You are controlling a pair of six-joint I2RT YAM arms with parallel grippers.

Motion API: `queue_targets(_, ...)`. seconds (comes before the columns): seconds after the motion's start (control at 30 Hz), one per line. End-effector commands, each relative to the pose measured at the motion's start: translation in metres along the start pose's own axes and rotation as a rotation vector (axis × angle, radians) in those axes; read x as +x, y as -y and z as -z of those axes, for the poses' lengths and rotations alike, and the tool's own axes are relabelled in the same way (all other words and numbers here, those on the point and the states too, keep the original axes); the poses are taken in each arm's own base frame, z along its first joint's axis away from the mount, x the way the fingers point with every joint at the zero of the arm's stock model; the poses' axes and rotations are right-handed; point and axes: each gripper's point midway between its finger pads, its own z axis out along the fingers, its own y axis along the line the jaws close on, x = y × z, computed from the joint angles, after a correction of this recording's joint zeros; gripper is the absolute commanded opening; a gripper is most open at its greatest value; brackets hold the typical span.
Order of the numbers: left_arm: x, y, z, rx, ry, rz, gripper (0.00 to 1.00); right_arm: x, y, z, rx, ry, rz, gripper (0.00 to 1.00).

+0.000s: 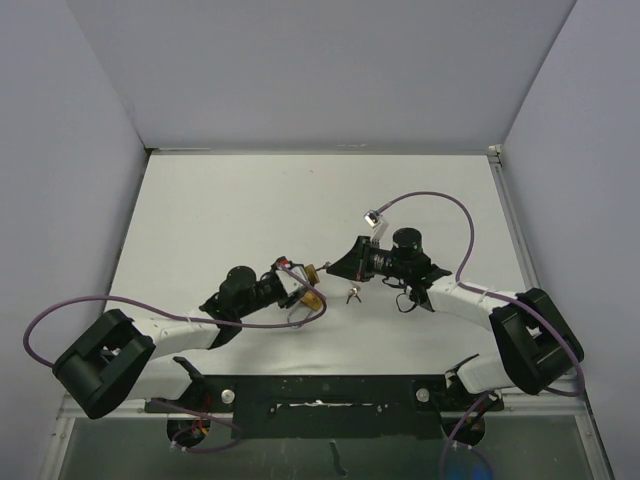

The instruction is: Unlock with the key

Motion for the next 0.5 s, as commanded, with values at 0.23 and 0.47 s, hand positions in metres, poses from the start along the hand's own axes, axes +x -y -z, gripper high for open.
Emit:
queue_targets(0.23, -0.0559, -0.0178, 0.0005, -0.064, 0.184, -0.066, 0.00, -0.0166, -0.0175, -0.0029, -0.039, 0.042, 0.054, 0.00)
queue_targets(0.47, -0.0566, -0.0196, 0.0017, -0.076, 0.187, -0.067, 0.00, -0.0143, -0.0172, -0.0028, -0.039, 0.040, 0.052, 0.00)
